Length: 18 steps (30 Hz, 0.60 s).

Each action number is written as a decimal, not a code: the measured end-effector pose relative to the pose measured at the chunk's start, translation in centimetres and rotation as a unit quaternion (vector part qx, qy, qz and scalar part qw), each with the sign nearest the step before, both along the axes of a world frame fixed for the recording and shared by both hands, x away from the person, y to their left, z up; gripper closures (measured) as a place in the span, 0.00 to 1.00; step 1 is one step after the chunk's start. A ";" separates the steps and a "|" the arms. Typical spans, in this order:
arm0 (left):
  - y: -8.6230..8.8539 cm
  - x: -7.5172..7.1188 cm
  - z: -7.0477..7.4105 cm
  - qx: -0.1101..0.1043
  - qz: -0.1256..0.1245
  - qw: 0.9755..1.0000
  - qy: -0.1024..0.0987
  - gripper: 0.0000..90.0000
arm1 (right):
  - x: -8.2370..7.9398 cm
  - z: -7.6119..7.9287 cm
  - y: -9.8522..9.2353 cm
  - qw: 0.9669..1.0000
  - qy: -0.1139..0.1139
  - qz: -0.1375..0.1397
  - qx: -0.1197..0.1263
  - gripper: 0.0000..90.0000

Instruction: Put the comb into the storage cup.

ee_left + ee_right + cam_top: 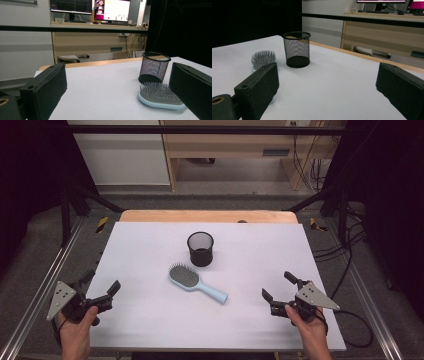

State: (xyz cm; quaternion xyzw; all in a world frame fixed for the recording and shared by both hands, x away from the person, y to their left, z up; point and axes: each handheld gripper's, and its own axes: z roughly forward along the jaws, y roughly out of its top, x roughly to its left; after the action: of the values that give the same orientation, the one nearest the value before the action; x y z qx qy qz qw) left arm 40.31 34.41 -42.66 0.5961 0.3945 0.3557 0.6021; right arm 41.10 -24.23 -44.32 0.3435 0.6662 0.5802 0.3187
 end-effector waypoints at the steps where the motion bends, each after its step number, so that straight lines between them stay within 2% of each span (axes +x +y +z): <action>1: 0.0 0.0 0.0 0.001 0.000 1.000 0.000 0.02 | 0.0 0.0 -0.1 1.000 0.001 -0.003 0.001 0.06; 8: -0.3 0.1 -0.1 0.007 -0.001 1.000 0.003 0.02 | -0.1 0.1 -0.5 1.000 0.010 -0.011 0.007 0.05; 13: -0.4 0.1 -0.1 0.009 -0.001 1.000 0.005 0.02 | 0.0 0.0 -0.4 1.000 0.023 -0.011 0.001 0.05; 18: -0.4 0.2 -0.2 0.007 -0.004 1.000 0.010 0.02 | -0.1 0.1 -0.3 1.000 0.026 -0.010 0.001 0.05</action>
State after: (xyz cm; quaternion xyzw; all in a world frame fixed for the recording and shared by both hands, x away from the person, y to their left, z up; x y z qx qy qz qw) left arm 40.49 33.97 -42.84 0.6049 0.3958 0.3502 0.5956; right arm 41.03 -24.48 -44.26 0.3650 0.6702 0.5687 0.3070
